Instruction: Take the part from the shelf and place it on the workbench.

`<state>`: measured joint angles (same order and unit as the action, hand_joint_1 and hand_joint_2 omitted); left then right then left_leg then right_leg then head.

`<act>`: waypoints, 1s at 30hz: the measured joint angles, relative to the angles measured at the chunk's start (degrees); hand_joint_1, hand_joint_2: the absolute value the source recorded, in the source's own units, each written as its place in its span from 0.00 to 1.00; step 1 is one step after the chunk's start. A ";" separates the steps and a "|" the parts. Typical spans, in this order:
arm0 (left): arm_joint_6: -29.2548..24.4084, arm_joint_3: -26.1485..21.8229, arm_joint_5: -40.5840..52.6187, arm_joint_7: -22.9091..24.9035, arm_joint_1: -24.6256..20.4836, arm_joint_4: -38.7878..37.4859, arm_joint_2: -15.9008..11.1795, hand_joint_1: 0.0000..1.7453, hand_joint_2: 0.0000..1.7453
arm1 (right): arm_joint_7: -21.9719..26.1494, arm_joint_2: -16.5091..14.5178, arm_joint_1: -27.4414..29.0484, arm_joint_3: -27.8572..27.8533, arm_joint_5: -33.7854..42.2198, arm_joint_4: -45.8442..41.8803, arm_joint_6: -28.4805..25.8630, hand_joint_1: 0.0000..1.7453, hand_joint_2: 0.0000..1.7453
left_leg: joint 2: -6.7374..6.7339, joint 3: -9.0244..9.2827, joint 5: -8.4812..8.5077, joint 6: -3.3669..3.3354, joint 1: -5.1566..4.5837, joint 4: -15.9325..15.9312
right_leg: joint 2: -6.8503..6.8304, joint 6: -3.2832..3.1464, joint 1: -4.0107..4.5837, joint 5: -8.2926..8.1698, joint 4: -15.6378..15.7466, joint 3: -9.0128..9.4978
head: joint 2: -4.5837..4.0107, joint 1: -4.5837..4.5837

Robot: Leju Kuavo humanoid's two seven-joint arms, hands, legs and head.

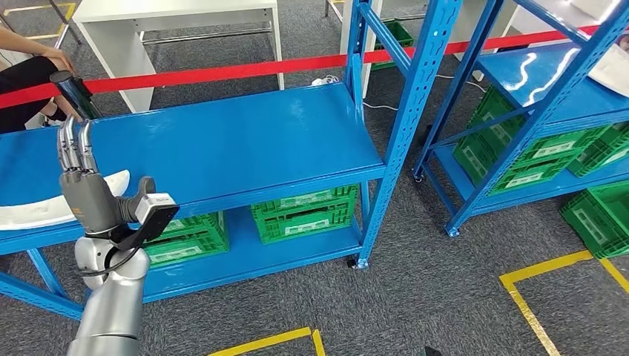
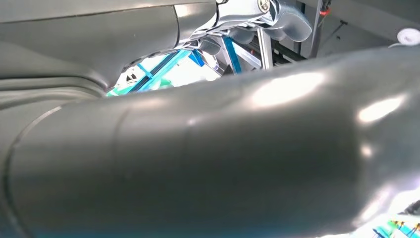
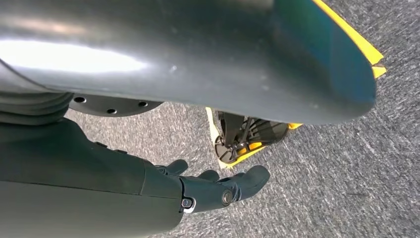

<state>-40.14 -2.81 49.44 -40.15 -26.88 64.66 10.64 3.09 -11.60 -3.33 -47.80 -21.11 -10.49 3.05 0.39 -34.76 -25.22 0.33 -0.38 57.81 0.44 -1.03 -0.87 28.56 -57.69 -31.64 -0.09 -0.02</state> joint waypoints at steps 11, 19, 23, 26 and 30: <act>-0.02 -0.11 2.17 0.00 0.87 -1.13 0.09 0.00 0.00 | 0.97 0.08 -0.02 0.19 -1.16 0.00 0.18 0.00 0.00 | 0.44 0.77 -0.48 -2.48 -0.13 -0.17 | -0.39 2.89 -0.63 3.24 -4.84 -1.79 | 0.00 0.08; -0.02 -0.23 4.79 0.02 -0.11 -6.52 0.52 0.00 1.00 | 0.58 0.19 0.08 0.19 -1.08 0.00 -0.01 0.00 0.00 | 3.88 0.56 -1.05 -2.01 -0.45 1.05 | 2.08 0.90 0.20 -0.30 -4.53 -3.79 | 0.00 0.13; -0.04 -0.39 5.09 0.01 -0.45 -7.65 0.68 0.00 1.00 | 0.55 0.21 -0.02 0.19 -1.07 0.00 -0.02 0.00 0.00 | 5.42 0.14 -0.95 -0.57 -0.22 1.03 | 1.75 0.11 0.42 -0.83 -1.68 -2.35 | 0.00 0.13; -0.04 -0.55 5.48 0.02 -1.15 -8.69 0.67 0.00 1.00 | 0.55 0.13 0.05 0.19 -1.01 -0.01 0.00 0.00 0.00 | 2.59 -1.78 -3.23 0.74 -0.27 4.78 | -0.01 -0.85 0.05 -1.11 -0.96 -1.79 | 0.00 -0.29; -0.04 -0.73 6.99 0.72 -2.31 -11.90 0.68 0.00 1.00 | 0.69 0.11 0.12 0.19 -0.98 -0.01 0.20 0.00 0.00 | 0.12 -7.50 -7.42 2.09 0.62 16.06 | -2.53 -1.23 -0.02 -0.75 -0.95 -1.55 | 0.00 -0.58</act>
<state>-40.17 -3.55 56.43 -39.42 -29.19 52.76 11.32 3.78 -11.49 -3.21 -47.60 -22.10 -10.50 3.25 0.51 -42.25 -32.64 2.42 0.24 73.87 -2.09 -2.26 -0.89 27.81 -58.64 -33.19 -0.09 -0.61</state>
